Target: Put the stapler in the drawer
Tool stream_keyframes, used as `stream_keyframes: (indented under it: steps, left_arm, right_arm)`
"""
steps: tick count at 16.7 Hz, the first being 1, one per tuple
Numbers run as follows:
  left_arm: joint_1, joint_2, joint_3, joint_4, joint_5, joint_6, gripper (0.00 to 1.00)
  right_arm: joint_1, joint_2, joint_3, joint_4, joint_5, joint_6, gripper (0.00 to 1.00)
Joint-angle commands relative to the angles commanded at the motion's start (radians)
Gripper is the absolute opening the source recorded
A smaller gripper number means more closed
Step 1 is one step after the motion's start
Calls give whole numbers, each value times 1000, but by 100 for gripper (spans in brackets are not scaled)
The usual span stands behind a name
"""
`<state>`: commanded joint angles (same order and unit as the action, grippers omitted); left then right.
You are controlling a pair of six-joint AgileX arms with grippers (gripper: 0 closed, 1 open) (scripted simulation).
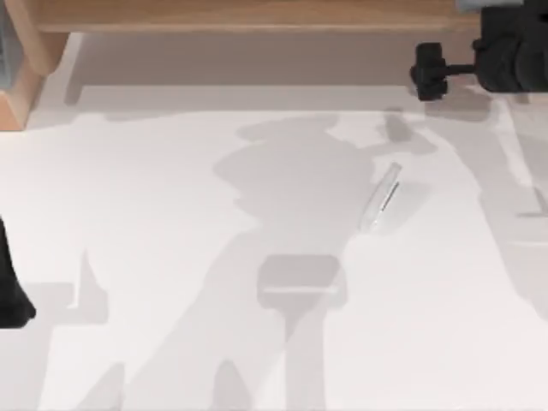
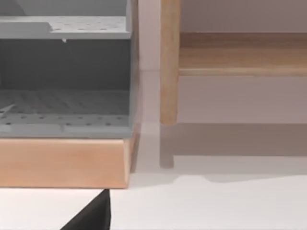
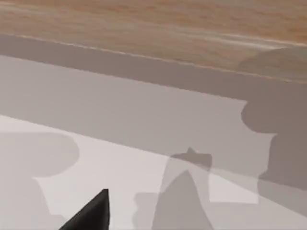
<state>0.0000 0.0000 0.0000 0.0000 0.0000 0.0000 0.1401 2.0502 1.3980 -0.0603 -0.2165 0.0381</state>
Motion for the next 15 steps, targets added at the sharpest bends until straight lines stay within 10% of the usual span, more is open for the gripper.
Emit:
stream_keyframes:
  steps: [8,15]
  left_arm:
    - [0,0,0,0,0,0,100]
    - [0,0,0,0,0,0,100]
  right_arm:
    - [117,110,588,-923,135,704,100]
    - [286,325,766,-1278,216,928,100]
